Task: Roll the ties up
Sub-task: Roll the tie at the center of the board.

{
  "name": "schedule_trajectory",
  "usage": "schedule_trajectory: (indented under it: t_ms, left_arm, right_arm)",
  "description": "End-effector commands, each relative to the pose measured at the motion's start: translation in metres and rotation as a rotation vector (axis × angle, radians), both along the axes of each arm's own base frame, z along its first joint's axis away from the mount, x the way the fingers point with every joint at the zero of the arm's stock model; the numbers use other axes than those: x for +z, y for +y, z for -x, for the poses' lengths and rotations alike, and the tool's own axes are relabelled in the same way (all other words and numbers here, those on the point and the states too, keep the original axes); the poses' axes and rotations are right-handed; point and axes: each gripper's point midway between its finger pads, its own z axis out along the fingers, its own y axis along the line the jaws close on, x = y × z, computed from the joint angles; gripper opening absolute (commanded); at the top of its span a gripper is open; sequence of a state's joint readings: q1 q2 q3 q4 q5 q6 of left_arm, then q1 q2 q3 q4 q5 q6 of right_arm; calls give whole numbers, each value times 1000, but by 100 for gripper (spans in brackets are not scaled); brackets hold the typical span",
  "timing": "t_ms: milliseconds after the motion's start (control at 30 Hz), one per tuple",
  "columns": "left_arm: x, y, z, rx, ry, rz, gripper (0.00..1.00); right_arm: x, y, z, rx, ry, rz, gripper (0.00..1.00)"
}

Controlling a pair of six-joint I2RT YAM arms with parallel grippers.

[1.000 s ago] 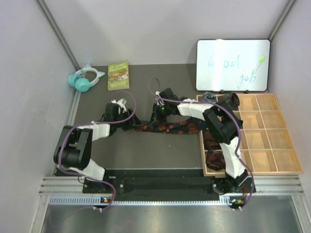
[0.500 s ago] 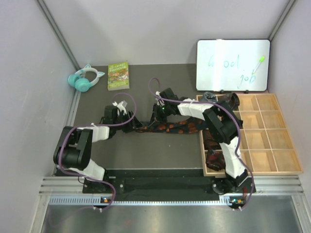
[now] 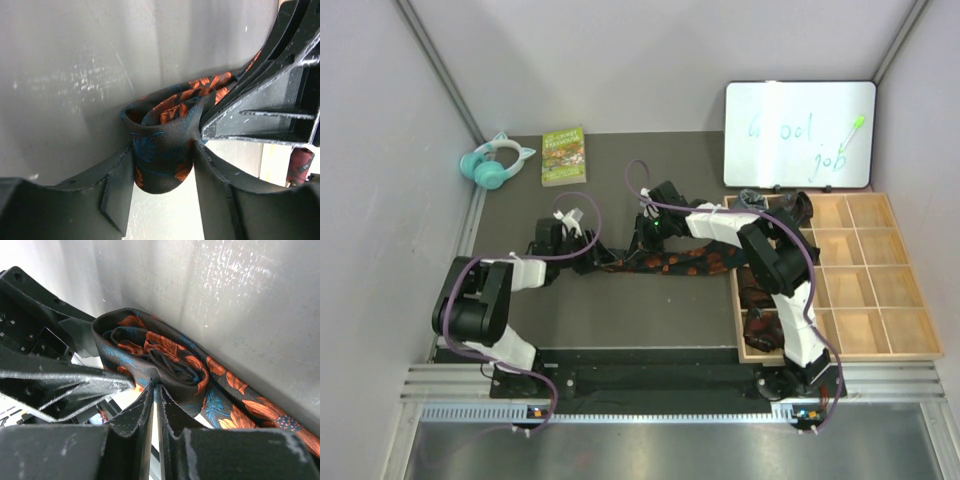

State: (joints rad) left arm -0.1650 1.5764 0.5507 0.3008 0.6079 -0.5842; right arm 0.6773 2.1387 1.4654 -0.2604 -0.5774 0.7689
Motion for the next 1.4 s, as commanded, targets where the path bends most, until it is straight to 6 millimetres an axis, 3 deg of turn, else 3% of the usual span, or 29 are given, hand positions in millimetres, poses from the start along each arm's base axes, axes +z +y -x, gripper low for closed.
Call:
schedule_trajectory:
  t_ms: [0, 100, 267, 333, 400, 867, 1200, 1367]
  left_arm:
    - [-2, -8, -7, -19, 9, 34, 50]
    - [-4, -9, -9, -23, 16, 43, 37]
    - [-1, -10, -9, -31, 23, 36, 5]
    - [-1, -5, -6, -12, 41, -18, 1]
    - [6, 4, -13, 17, 16, -100, 0]
    - [43, 58, 2, 88, 102, -499, 0]
    - [67, 92, 4, 132, 66, -791, 0]
    - [70, 88, 8, 87, 69, -962, 0]
  right_arm:
    - [-24, -15, -2, -21, 8, 62, 8]
    - [-25, -15, 0, -19, 8, 62, 8]
    - [-21, -14, -2, -25, 9, 52, 8]
    - [-16, -12, -3, -25, 3, 42, 8]
    - [-11, -11, -4, -25, -3, 36, 8]
    - [20, 2, 0, -21, -39, -11, 10]
    - [37, -21, 8, -45, -70, -10, 18]
    - [45, -37, 8, -74, -87, -22, 22]
